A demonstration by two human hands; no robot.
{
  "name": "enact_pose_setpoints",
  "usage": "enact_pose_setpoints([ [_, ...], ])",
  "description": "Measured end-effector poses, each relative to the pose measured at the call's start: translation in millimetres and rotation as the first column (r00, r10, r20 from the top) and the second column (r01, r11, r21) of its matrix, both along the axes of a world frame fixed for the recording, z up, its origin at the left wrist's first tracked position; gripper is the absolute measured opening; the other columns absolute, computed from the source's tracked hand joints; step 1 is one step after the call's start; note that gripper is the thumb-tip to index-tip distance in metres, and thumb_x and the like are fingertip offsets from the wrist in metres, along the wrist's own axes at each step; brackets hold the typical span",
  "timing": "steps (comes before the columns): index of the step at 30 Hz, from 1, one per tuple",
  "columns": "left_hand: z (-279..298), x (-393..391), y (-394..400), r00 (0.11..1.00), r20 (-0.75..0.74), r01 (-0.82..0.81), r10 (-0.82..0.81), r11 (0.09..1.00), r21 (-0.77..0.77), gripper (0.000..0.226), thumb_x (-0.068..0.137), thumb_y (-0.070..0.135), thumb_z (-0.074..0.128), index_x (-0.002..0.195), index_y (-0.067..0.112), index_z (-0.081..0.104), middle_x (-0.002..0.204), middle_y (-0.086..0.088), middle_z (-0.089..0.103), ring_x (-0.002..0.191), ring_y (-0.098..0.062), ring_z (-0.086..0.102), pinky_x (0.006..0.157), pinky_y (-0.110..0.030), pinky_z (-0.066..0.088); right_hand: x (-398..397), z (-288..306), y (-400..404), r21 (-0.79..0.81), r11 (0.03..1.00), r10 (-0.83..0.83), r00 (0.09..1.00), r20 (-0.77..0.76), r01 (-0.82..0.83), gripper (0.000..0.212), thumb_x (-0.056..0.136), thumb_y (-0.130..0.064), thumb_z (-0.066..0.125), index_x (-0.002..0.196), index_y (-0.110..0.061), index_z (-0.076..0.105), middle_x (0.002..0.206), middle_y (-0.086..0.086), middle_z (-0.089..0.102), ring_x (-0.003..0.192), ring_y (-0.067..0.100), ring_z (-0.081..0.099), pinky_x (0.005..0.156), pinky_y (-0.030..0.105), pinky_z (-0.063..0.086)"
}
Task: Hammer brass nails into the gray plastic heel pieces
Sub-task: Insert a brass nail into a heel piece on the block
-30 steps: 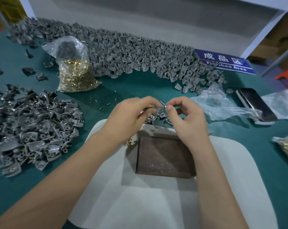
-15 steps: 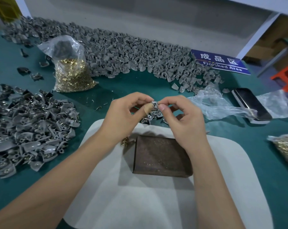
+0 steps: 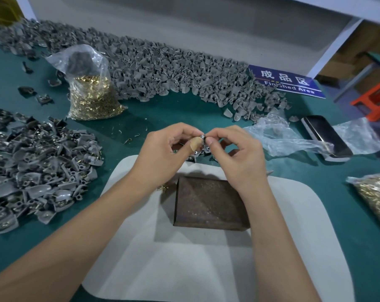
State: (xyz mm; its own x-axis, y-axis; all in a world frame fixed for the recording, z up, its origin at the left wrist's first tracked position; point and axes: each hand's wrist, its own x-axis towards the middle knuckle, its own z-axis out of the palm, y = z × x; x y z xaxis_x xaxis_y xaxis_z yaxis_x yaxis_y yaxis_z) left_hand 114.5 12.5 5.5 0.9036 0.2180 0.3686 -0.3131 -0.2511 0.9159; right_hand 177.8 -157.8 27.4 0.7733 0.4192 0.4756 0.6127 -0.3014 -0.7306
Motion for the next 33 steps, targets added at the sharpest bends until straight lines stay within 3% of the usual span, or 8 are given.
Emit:
enact_pose_setpoints([
  [4, 0, -2, -5, 1.0, 0.009, -0.003, 0.003, 0.999, -0.051, 0.009, 0.096, 0.013, 0.07, 0.104, 0.015, 0.074, 0.089, 0.001, 0.076, 0.084, -0.018, 0.074, 0.079, -0.043, 0.061, 1, 1, -2, 0.023, 0.999, 0.029, 1.0, -0.011, -0.029, 0.013, 0.09, -0.003, 0.075, 0.089, -0.016, 0.078, 0.079, -0.006, 0.066, 0.077, 0.005, 0.058, 0.07, 0.013, 0.04],
  [8, 0, -3, -12, 1.0, 0.015, -0.012, 0.014, 0.994, -0.105, 0.011, 0.096, 0.009, 0.069, 0.099, 0.019, 0.072, 0.086, -0.003, 0.076, 0.08, -0.019, 0.073, 0.077, -0.044, 0.061, 4, 3, -7, 0.058, 0.995, 0.088, 0.988, -0.125, -0.081, 0.011, 0.091, -0.005, 0.076, 0.089, -0.015, 0.081, 0.074, -0.01, 0.065, 0.072, 0.005, 0.055, 0.068, 0.015, 0.04],
  [13, -1, -4, -11, 0.999, 0.036, -0.003, 0.006, 0.995, -0.099, 0.01, 0.096, 0.011, 0.069, 0.1, 0.02, 0.072, 0.087, 0.0, 0.075, 0.08, -0.016, 0.074, 0.076, -0.036, 0.062, 0, 3, -8, 0.123, 0.989, 0.111, 0.973, -0.2, -0.088, 0.018, 0.091, -0.005, 0.075, 0.09, -0.022, 0.08, 0.078, -0.002, 0.07, 0.073, 0.008, 0.058, 0.071, 0.019, 0.045],
  [18, -7, -5, -12, 0.999, 0.033, -0.032, 0.036, 0.994, -0.102, 0.008, 0.096, 0.012, 0.07, 0.1, 0.018, 0.073, 0.086, 0.003, 0.074, 0.078, -0.017, 0.073, 0.073, -0.033, 0.062, -1, 3, -7, 0.062, 0.994, 0.099, 0.986, -0.132, -0.092, 0.019, 0.089, -0.005, 0.078, 0.091, -0.023, 0.081, 0.076, -0.018, 0.071, 0.07, 0.005, 0.057, 0.068, 0.013, 0.042],
  [22, -7, -7, -12, 0.999, 0.025, -0.037, 0.04, 0.994, -0.099, 0.007, 0.097, 0.014, 0.069, 0.099, 0.02, 0.073, 0.085, 0.004, 0.075, 0.077, -0.016, 0.072, 0.072, -0.027, 0.06, -2, 3, -7, 0.009, 0.997, 0.08, 0.994, -0.076, -0.079, 0.022, 0.088, -0.006, 0.078, 0.091, -0.027, 0.081, 0.077, -0.02, 0.071, 0.071, 0.006, 0.059, 0.069, 0.015, 0.044],
  [33, 14, -20, -22, 0.999, -0.001, -0.038, 0.039, 0.986, -0.165, 0.007, 0.092, 0.013, 0.072, 0.099, 0.013, 0.072, 0.084, -0.004, 0.077, 0.077, -0.019, 0.075, 0.07, -0.025, 0.06, -16, 12, -14, 0.15, 0.989, 0.041, 0.979, -0.202, -0.01, 0.018, 0.087, -0.01, 0.081, 0.091, -0.028, 0.082, 0.078, -0.016, 0.075, 0.071, 0.002, 0.062, 0.069, 0.016, 0.046],
])
